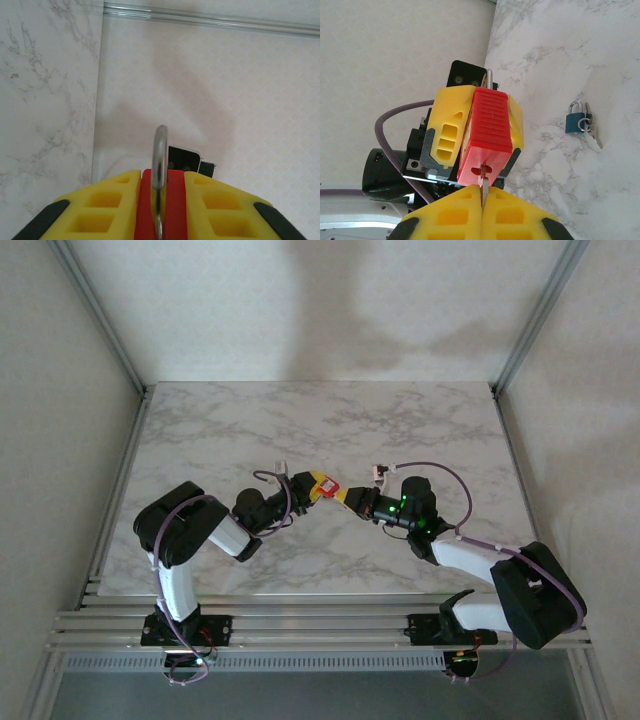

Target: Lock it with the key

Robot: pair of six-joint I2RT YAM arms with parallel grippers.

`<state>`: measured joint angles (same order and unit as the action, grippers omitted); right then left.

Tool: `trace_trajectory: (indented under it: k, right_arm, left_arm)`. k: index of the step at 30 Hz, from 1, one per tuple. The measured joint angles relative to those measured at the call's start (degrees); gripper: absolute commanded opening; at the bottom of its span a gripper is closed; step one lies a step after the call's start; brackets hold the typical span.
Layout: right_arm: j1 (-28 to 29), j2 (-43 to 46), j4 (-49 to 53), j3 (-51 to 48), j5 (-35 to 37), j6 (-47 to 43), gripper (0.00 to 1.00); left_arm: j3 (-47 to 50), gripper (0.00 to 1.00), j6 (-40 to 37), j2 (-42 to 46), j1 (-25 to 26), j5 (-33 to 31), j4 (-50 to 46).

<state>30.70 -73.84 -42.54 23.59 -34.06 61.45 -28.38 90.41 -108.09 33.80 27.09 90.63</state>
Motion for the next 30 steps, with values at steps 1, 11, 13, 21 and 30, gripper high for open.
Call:
trace_trajectory:
  k: [1,11,13,21,30]
  right_arm:
    - [0.07,0.0,-0.09,0.02,0.0,-0.13,0.0]
    - [0.22,-0.15,-0.13,0.11,0.07,-0.37,0.0]
    - [0.22,-0.15,-0.13,0.11,0.13,-0.39,0.0]
    - [0.37,-0.24,-0.17,0.52,0.22,-0.59,0.0]
    - [0.66,-0.26,-0.55,0.74,0.15,-0.7,0.0]
  left_arm:
    - [0.0,0.0,-0.09,0.02,-0.02,0.0,0.0]
    - [0.0,0.0,-0.2,0.07,-0.31,-0.02,-0.02]
    - [0.0,0.0,-0.22,0.07,-0.33,-0.04,-0.02]
    - [0.13,0.0,-0.59,0.66,-0.85,-0.02,-0.11]
    - [0.83,0.0,-1.25,1.75,-0.96,-0.9,-0.26]
